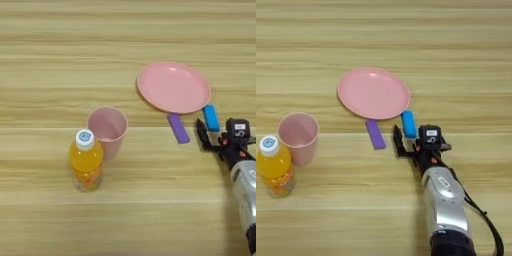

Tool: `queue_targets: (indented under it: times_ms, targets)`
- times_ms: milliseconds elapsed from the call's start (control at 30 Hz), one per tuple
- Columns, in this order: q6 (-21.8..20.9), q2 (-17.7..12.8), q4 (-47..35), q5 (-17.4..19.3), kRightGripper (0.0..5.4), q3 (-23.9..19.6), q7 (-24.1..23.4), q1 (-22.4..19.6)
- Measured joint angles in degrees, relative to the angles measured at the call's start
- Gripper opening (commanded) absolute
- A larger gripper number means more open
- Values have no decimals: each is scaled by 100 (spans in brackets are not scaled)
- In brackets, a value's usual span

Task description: Move the objects on the table

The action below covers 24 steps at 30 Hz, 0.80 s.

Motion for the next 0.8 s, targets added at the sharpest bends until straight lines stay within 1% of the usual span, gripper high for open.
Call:
queue_targets:
  times_ms: [267,300,333,400,500,600,800]
  targets:
    - [667,-117,-208,8,345,-1,-28,-85]
    - [860,-128,-296,32,324,-2,-28,-90]
    - [991,-136,-354,72,319,-2,-26,-96]
    - [1184,-147,-440,103,292,-2,-22,-110]
    - [1467,-200,-553,105,271,-1,-19,-142]
    - [1593,-230,-603,107,241,1,-11,-154]
    - [1648,-336,-574,103,170,2,0,-172]
